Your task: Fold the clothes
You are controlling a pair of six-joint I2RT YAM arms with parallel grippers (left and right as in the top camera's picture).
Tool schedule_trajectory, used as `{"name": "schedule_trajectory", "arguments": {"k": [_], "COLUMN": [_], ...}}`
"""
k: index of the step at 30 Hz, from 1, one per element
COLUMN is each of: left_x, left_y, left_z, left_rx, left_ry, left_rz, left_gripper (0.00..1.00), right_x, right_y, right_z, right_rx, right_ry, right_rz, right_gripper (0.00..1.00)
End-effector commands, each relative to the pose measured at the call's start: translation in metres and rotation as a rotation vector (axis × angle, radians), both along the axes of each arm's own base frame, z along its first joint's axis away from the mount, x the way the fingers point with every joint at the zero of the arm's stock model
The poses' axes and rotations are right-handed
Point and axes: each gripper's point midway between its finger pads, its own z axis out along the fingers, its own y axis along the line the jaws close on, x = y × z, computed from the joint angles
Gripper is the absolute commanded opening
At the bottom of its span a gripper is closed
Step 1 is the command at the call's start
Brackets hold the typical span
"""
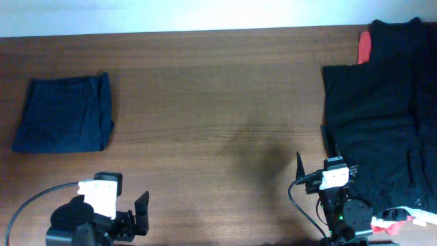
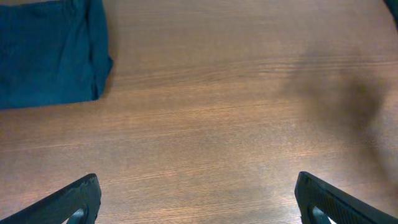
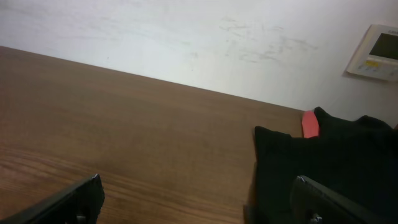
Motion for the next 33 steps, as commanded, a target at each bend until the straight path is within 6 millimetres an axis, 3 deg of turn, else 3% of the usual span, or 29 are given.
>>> {"name": "schedule_trajectory", "arguments": {"k": [1, 11, 17, 25, 29, 33], "left_x": [0.002, 0.042, 0.067, 0.098, 0.099, 0.099], "left_y": [0.018, 0.031, 0.031, 0.028, 0.021, 0.016], "left_z": [0.003, -0.055, -0.063, -0.058, -0.089, -0.089], "left_rx": [0.031, 0.019, 0.000, -0.001, 0.021, 0.008], "left_ry": [-0.067, -0.293, -0.485, -0.758, -0.656, -0.654], "left_rz": [0.097, 0.189, 0.197, 0.173, 0.122, 0.090], "left_gripper": [0.99, 0.99, 0.99, 0.99, 0.99, 0.99], "right_x": [0.000, 0.000, 0.000, 0.000, 0.000, 0.000], "right_y": [-0.002, -0.002, -0.002, -0.002, -0.002, -0.002], "right_z": [-0.002, -0.002, -0.002, -0.002, -0.002, -0.002], "right_rx": [-0.008, -0.008, -0.008, -0.008, -0.008, -0.008], "right_ry": [0.002, 0.002, 0.002, 0.002, 0.002, 0.002], "right_rz": [-0.015, -0.015, -0.014, -0.015, -0.015, -0.014], "right_gripper": [0.99, 0.99, 0.99, 0.99, 0.99, 0.99]}}
